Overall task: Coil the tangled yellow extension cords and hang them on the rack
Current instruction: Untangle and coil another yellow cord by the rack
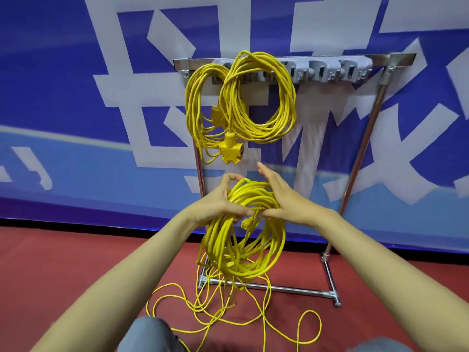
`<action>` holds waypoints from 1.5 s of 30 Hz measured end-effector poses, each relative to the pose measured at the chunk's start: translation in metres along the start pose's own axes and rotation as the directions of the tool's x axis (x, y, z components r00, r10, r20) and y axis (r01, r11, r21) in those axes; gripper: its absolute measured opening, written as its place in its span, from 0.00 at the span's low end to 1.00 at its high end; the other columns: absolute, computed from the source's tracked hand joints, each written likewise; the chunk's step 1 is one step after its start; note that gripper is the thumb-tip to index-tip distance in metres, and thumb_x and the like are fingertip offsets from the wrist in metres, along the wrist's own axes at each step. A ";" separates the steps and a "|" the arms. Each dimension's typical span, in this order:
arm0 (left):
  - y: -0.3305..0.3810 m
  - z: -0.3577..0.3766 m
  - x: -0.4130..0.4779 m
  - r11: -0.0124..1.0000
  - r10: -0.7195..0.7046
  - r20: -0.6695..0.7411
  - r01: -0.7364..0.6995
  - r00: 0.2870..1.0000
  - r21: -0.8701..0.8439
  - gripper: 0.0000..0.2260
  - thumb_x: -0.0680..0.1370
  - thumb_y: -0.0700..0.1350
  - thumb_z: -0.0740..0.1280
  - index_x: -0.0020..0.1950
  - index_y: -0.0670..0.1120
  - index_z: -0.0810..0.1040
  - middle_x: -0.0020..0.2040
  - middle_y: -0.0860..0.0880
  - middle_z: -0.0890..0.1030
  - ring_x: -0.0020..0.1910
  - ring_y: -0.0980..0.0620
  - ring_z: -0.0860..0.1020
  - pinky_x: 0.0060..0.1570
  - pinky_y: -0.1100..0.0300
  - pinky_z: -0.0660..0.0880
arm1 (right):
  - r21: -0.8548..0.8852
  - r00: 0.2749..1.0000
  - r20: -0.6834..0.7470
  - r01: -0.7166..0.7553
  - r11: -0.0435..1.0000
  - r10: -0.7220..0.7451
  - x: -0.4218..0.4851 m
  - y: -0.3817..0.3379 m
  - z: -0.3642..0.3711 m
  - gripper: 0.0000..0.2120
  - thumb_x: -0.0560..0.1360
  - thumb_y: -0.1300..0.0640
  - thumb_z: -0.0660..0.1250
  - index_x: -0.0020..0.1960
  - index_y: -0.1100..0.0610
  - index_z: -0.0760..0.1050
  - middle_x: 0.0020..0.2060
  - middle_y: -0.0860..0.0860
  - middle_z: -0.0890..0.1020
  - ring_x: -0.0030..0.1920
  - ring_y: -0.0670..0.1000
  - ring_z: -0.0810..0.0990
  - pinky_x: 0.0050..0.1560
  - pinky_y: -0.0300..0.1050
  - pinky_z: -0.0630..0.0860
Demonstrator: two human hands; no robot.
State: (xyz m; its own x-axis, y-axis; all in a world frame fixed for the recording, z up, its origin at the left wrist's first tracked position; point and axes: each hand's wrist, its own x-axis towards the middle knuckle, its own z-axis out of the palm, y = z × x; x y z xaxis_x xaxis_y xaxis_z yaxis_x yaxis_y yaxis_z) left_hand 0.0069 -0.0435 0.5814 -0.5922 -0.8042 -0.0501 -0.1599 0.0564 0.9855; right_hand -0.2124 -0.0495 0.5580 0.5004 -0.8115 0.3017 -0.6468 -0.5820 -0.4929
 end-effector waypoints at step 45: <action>-0.007 0.004 0.004 0.933 0.163 -0.063 -0.133 0.985 0.333 0.29 0.71 0.35 0.73 0.56 0.55 0.57 0.55 0.45 0.73 0.35 0.51 0.77 0.43 0.53 0.78 | -0.339 0.995 0.090 0.065 0.939 -0.037 0.011 -0.020 -0.015 0.38 0.69 0.56 0.69 0.74 0.48 0.54 0.45 0.54 0.79 0.45 0.59 0.78 0.40 0.48 0.71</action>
State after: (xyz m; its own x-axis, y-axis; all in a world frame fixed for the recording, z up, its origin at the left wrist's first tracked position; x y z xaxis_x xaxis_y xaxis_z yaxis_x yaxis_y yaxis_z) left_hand 0.0027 -0.0446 0.5737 -0.5592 -0.8201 0.1214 -0.3337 0.3567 0.8726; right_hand -0.2029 -0.0477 0.5836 0.5735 -0.7817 0.2451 -0.7695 -0.6167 -0.1662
